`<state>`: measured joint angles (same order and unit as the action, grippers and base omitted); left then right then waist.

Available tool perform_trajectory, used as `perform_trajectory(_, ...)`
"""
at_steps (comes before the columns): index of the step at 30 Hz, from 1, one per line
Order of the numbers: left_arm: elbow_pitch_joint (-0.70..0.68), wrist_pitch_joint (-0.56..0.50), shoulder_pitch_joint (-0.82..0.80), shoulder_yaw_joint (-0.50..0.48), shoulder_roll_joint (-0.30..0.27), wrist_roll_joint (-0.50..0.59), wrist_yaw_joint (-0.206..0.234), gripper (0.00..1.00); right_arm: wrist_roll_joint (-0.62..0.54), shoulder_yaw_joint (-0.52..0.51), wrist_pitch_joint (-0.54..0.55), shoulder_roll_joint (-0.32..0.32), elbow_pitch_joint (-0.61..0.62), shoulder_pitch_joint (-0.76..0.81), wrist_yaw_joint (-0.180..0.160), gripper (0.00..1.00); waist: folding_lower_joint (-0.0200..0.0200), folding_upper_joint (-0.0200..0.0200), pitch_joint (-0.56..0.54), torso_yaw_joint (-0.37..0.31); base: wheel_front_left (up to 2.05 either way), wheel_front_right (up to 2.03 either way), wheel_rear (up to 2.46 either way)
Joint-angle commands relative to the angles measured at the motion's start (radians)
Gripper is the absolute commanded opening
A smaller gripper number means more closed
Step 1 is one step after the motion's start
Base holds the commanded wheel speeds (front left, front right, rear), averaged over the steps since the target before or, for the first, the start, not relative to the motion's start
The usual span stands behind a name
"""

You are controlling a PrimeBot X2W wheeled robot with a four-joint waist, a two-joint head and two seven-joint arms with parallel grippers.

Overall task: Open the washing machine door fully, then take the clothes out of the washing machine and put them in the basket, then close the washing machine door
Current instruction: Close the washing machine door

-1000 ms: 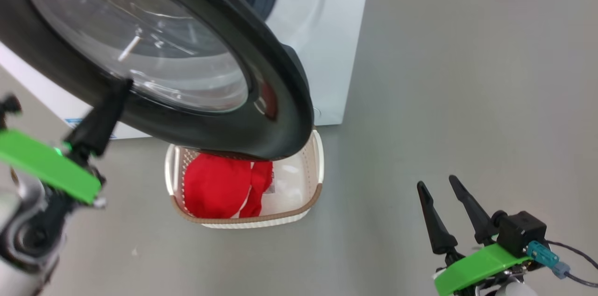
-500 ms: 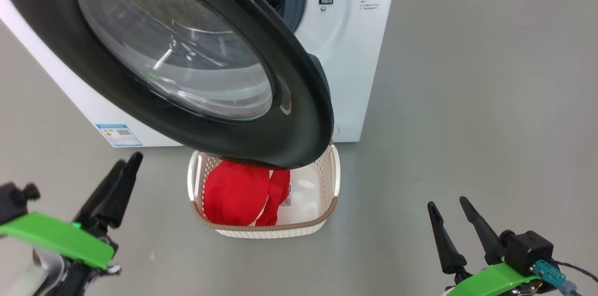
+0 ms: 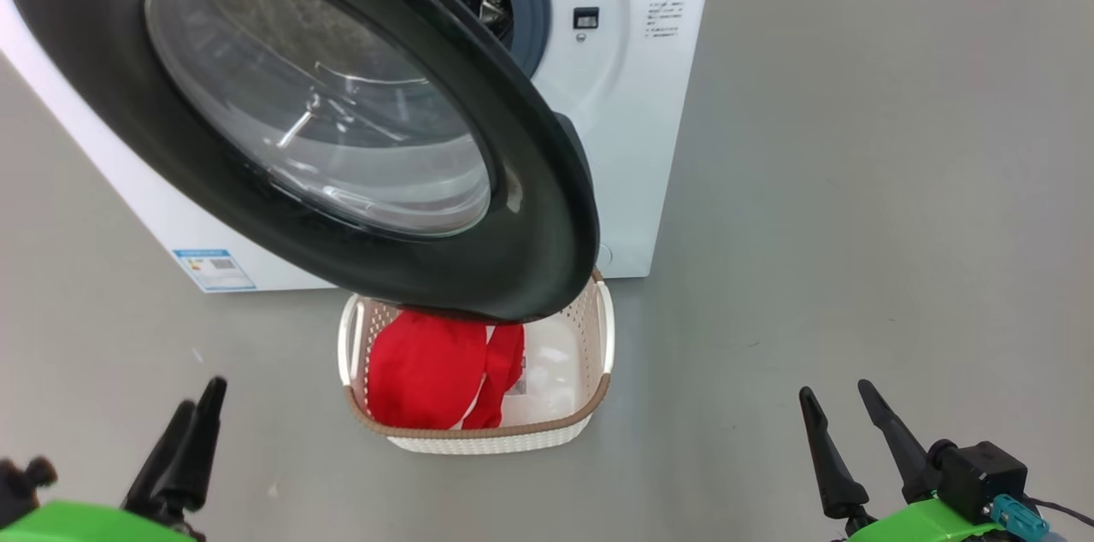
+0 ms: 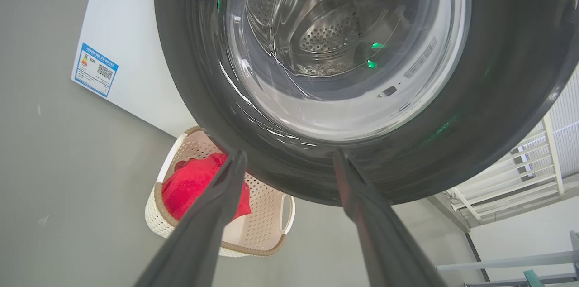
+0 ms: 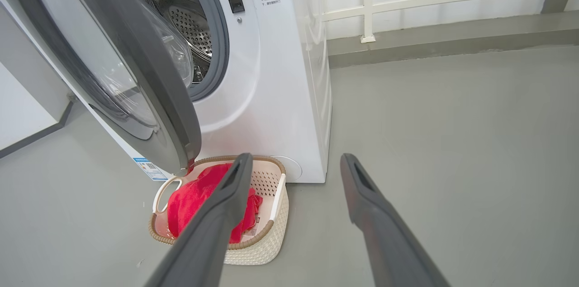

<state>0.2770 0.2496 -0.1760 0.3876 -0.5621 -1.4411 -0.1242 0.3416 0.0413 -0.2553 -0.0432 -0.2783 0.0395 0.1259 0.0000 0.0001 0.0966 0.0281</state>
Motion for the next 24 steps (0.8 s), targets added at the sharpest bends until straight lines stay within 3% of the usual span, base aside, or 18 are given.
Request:
perform_trajectory(1,-0.009,0.012,-0.005,-0.063,-0.028,0.019,-0.007,1.00,-0.012,0.018,-0.006,-0.007,0.025,-0.008,0.005,1.00,0.0000,-0.0001,-0.004,-0.009,0.00,0.00,0.00)
perform_trajectory(14,0.060,0.012,0.120,-0.205,0.121,0.313,-0.007,1.00,-0.013,-0.001,-0.006,-0.007,0.028,0.001,0.005,1.00,0.0000,-0.0001,-0.015,-0.034,0.00,0.00,0.00)
perform_trajectory(24,0.051,0.012,0.136,-0.327,0.225,0.666,-0.007,1.00,-0.020,-0.014,-0.006,-0.007,0.033,-0.001,0.005,1.00,0.0000,-0.0001,-0.019,-0.037,0.00,0.00,0.00)
